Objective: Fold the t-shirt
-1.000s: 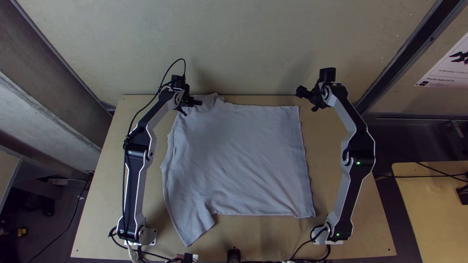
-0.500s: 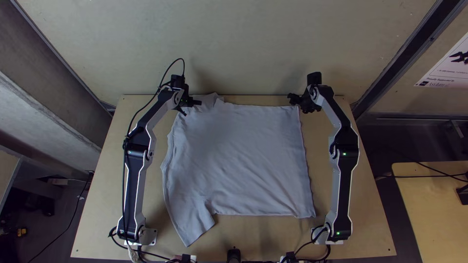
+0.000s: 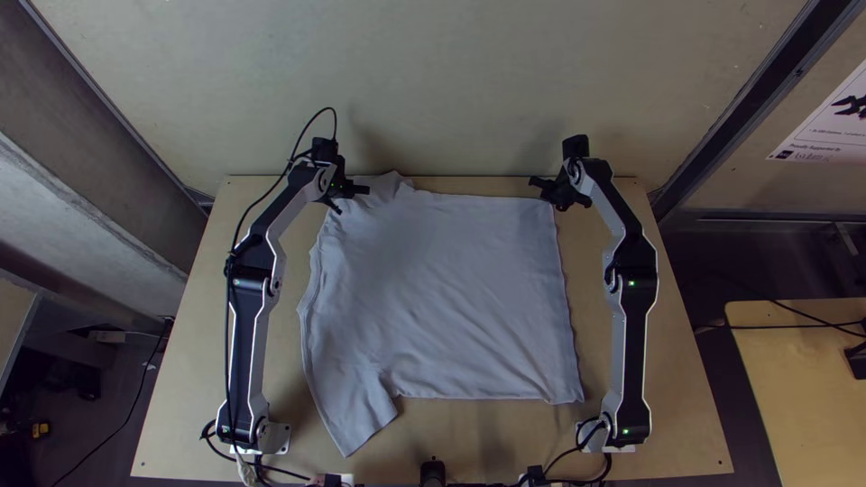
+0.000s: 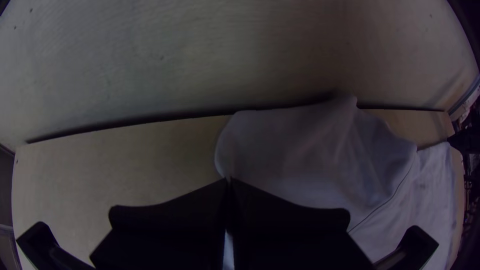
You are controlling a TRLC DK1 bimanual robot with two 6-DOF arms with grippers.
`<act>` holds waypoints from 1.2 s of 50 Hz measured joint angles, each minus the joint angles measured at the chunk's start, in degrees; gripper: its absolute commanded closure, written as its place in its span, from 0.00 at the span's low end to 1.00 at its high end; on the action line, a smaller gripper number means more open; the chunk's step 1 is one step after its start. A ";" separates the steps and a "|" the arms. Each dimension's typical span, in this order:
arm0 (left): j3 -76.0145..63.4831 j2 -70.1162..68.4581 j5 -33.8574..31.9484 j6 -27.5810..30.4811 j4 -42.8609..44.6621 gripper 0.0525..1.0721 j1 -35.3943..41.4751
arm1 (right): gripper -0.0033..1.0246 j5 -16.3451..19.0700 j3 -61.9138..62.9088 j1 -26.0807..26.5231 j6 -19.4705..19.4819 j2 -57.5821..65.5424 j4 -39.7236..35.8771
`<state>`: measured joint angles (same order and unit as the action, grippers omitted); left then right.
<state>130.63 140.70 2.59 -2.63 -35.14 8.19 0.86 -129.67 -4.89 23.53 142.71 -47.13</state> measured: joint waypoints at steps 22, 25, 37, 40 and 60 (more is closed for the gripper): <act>0.00 -2.58 -0.46 -2.97 2.27 0.98 -4.33 | 0.97 -1.51 -2.05 -2.14 -2.58 -0.02 4.90; 0.00 -2.67 -0.46 -3.17 2.99 0.98 -4.81 | 0.97 -1.49 -2.08 -2.25 -2.62 -0.13 6.45; -0.28 -3.98 -0.59 -3.39 1.53 0.98 -5.25 | 0.97 -1.53 -2.19 -2.51 -3.23 -1.31 7.54; -0.96 -5.03 -0.87 -3.41 0.98 0.98 -5.25 | 0.97 -1.53 -2.19 -2.56 -3.50 -1.66 7.41; -11.30 -14.16 -2.84 -3.37 -0.37 0.98 -5.31 | 0.97 -1.73 -0.74 -2.60 -4.74 -4.13 3.30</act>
<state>119.33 126.54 -0.25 -6.00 -35.51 2.87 -0.86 -130.41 -7.49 18.79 138.58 -43.83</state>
